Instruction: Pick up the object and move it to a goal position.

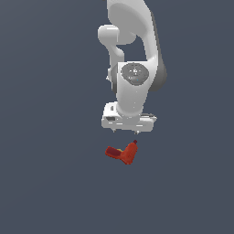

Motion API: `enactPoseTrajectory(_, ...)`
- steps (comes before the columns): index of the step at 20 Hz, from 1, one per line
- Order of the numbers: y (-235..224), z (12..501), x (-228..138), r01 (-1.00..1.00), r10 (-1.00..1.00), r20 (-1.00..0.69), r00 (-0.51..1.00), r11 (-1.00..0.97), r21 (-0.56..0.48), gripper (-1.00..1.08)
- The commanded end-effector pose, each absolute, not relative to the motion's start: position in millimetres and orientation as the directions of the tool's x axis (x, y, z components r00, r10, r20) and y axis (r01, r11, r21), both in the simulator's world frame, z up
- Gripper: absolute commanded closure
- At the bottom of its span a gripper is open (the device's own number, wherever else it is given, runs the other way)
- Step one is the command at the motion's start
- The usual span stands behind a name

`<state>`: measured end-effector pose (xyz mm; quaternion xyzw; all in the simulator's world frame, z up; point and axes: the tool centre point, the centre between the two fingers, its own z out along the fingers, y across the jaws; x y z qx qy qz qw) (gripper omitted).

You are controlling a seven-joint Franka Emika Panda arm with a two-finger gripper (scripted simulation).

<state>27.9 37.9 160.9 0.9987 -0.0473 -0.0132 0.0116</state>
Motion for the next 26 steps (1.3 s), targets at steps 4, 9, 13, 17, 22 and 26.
enactPoseTrajectory(4, 48, 139, 36, -0.199, -0.203, -0.060, 0.977, -0.978, 0.064, -1.00)
enactPoseTrajectory(9, 57, 119, 42, -0.293, -0.302, -0.080, 0.950, -0.950, 0.113, -1.00)
enactPoseTrajectory(13, 64, 102, 46, -0.363, -0.379, -0.087, 0.921, -0.918, 0.158, -1.00)
enactPoseTrajectory(17, 72, 86, 49, -0.426, -0.450, -0.084, 0.889, -0.881, 0.204, -1.00)
enactPoseTrajectory(22, 79, 71, 51, -0.484, -0.514, -0.072, 0.855, -0.839, 0.250, -1.00)
enactPoseTrajectory(26, 83, 62, 52, -0.513, -0.548, -0.061, 0.835, -0.813, 0.275, -1.00)
